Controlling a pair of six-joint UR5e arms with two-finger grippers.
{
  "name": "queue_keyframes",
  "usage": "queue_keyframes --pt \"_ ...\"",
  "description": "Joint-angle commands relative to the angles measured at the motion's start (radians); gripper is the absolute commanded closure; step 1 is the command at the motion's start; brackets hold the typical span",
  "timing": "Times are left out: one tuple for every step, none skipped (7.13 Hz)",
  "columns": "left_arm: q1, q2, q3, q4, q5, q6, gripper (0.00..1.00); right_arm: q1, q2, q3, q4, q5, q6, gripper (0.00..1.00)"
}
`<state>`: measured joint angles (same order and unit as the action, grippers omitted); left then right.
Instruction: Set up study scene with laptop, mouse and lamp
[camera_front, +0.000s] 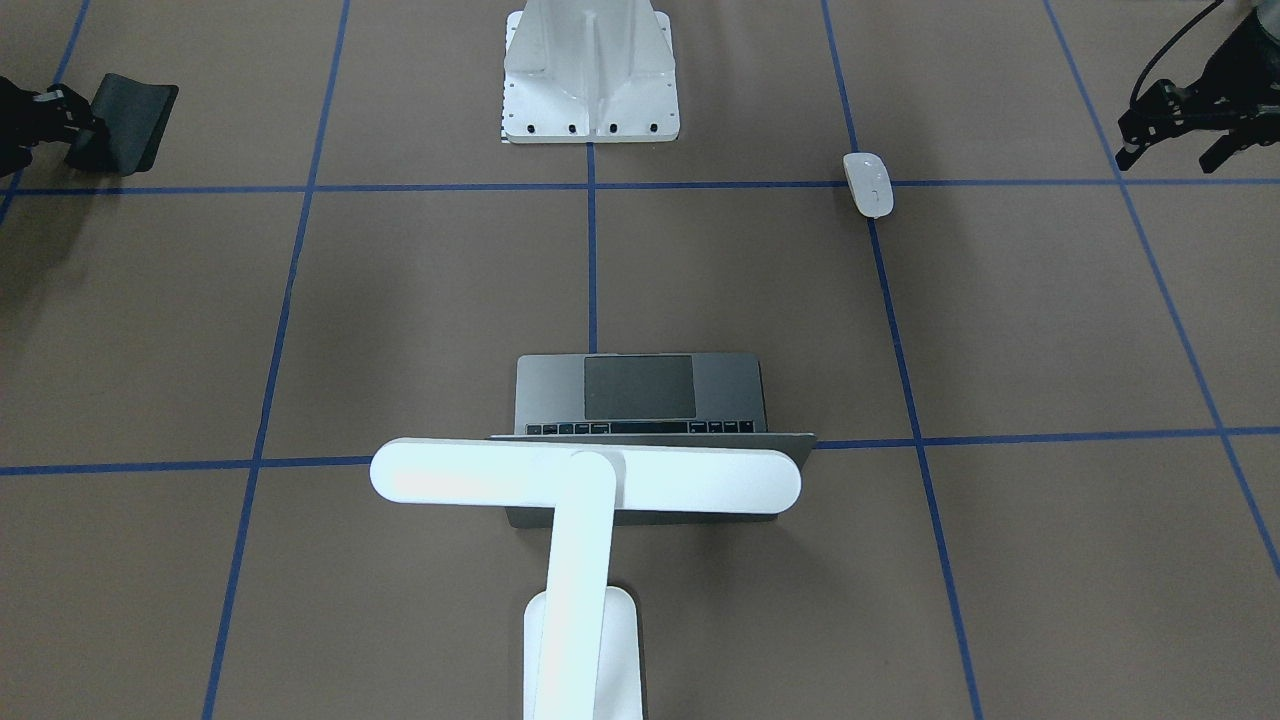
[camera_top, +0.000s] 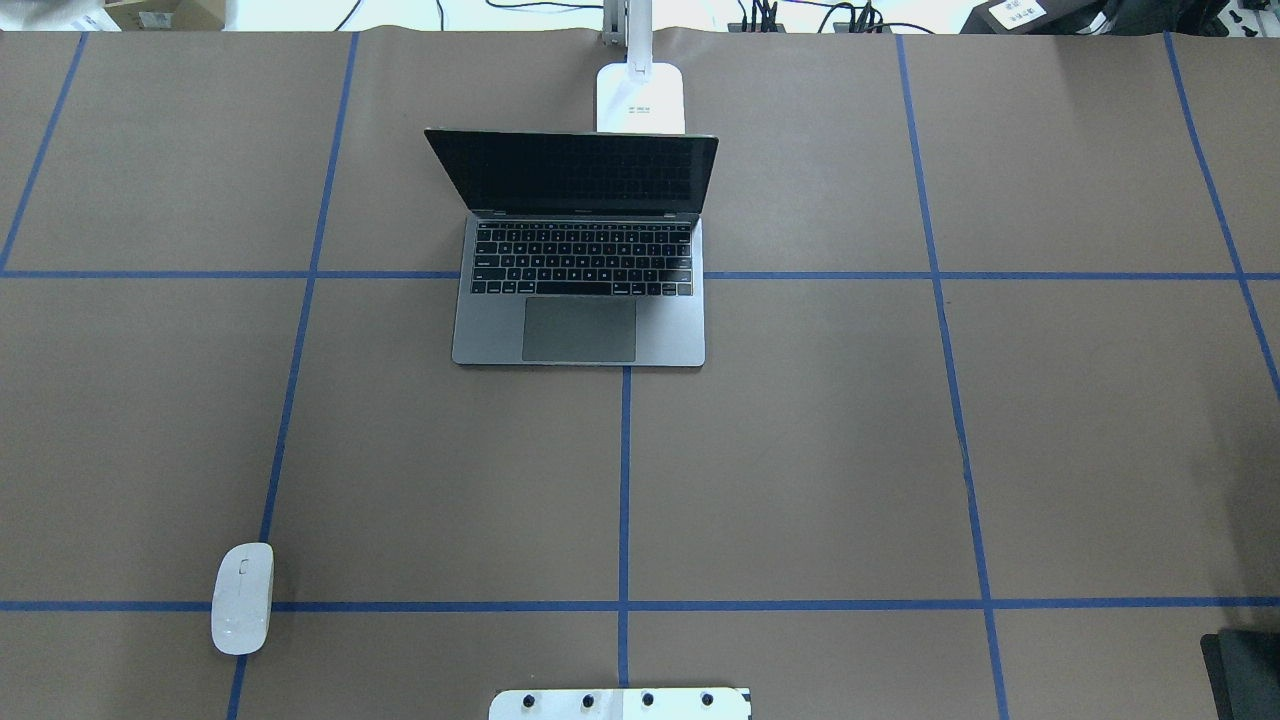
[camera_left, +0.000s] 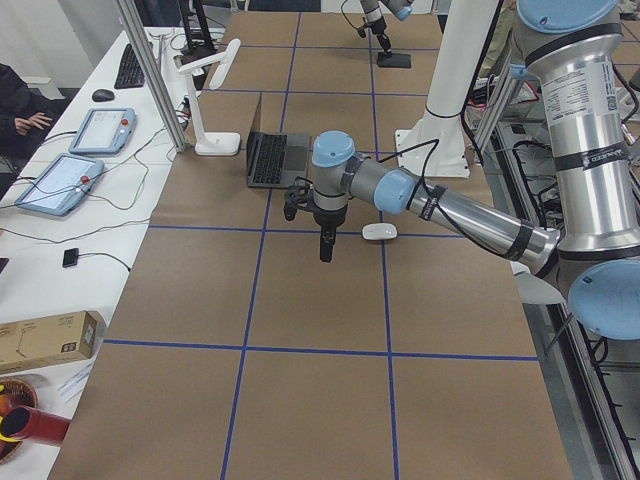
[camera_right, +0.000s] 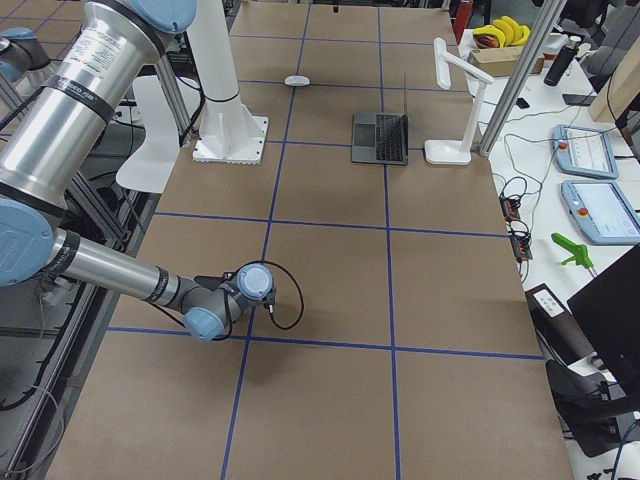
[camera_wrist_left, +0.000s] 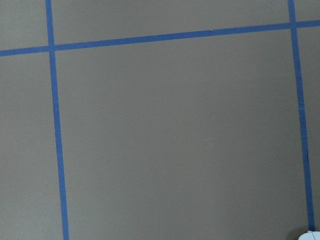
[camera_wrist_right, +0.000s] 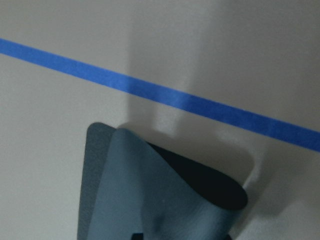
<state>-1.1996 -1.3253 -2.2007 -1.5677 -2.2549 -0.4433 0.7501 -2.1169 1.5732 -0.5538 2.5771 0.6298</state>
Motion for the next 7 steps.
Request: queue_keyframes --pt "0.000 0.000 0.001 0.000 0.000 0.000 0.00 0.002 0.000 0.005 0.000 0.002 0.005 0.85" --pt "0.000 0.000 0.001 0.000 0.000 0.000 0.00 0.002 0.000 0.013 0.000 0.003 0.020 1.00" --pt "0.000 0.000 0.001 0.002 0.000 0.000 0.00 0.003 0.002 0.031 0.000 0.030 0.037 1.00" --pt "0.000 -0.002 0.001 0.003 0.000 0.000 0.00 0.005 0.000 0.063 0.000 0.035 0.080 1.00" --pt "0.000 -0.005 0.001 0.008 -0.012 0.000 0.00 0.003 0.002 0.091 -0.001 0.041 0.115 1.00" --pt "-0.005 -0.005 -0.001 0.009 -0.040 -0.002 0.00 0.003 0.012 0.119 -0.002 0.069 0.152 1.00" --pt "-0.012 -0.006 -0.001 0.012 -0.041 0.000 0.00 0.005 0.021 0.149 -0.002 0.081 0.201 1.00"
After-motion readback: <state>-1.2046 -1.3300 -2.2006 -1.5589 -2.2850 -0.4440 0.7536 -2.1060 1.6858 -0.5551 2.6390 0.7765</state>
